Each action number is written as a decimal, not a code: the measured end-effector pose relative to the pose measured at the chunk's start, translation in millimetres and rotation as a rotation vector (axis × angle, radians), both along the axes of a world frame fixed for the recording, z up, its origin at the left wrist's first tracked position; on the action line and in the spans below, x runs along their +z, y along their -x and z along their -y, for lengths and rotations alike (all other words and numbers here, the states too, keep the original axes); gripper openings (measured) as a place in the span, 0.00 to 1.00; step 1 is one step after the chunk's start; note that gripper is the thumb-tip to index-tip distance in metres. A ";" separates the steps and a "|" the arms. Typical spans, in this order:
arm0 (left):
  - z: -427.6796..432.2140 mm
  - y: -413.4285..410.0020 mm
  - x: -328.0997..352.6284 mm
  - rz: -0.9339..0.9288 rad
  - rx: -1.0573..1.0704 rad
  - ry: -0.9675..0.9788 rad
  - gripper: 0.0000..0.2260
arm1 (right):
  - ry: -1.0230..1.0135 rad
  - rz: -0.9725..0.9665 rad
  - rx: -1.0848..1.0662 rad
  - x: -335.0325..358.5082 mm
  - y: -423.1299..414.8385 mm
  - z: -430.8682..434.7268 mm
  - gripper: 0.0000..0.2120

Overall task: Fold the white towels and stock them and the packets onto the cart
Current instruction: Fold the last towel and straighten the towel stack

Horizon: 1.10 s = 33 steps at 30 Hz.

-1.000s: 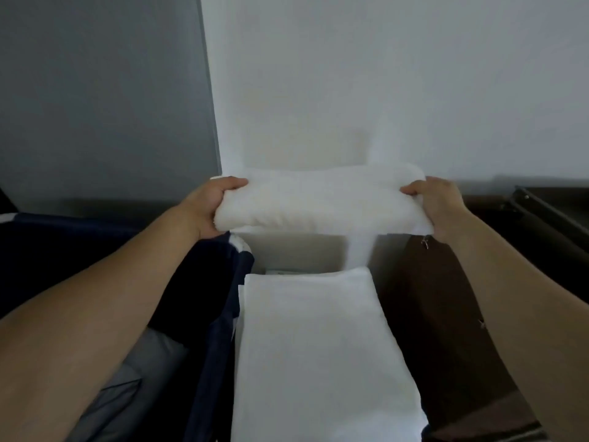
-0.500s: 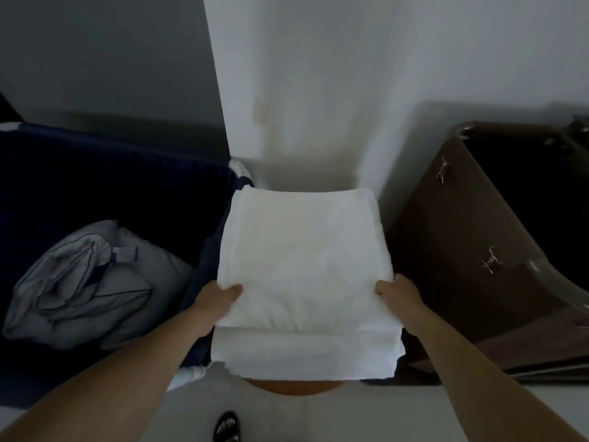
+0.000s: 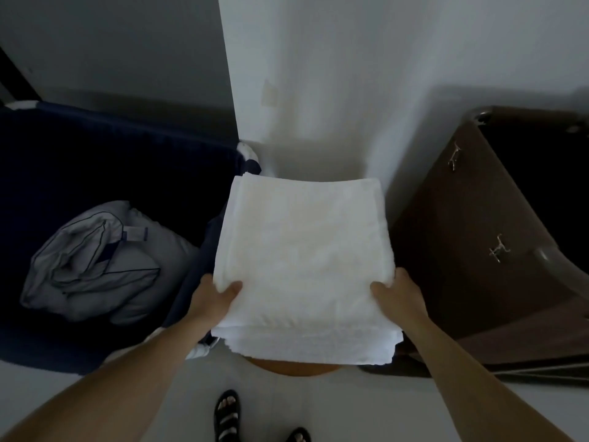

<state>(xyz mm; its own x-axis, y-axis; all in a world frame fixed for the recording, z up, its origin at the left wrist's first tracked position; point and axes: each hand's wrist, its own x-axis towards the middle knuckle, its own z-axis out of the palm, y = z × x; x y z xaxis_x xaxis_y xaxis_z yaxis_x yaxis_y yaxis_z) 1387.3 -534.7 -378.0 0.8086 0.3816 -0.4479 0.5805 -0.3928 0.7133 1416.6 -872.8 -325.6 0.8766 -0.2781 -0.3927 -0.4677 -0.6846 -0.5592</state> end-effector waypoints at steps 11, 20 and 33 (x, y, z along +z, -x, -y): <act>46.2 26.7 6.3 0.252 -1.144 -0.814 0.43 | 0.671 0.511 0.960 -32.6 40.6 -38.0 0.37; 36.4 49.4 -37.8 0.337 -1.078 -1.002 0.60 | 0.912 0.488 1.024 -77.6 73.2 -13.4 0.53; 50.6 61.5 -74.6 0.576 -1.046 -1.190 0.62 | 1.095 0.679 0.879 -117.7 79.3 -28.6 0.71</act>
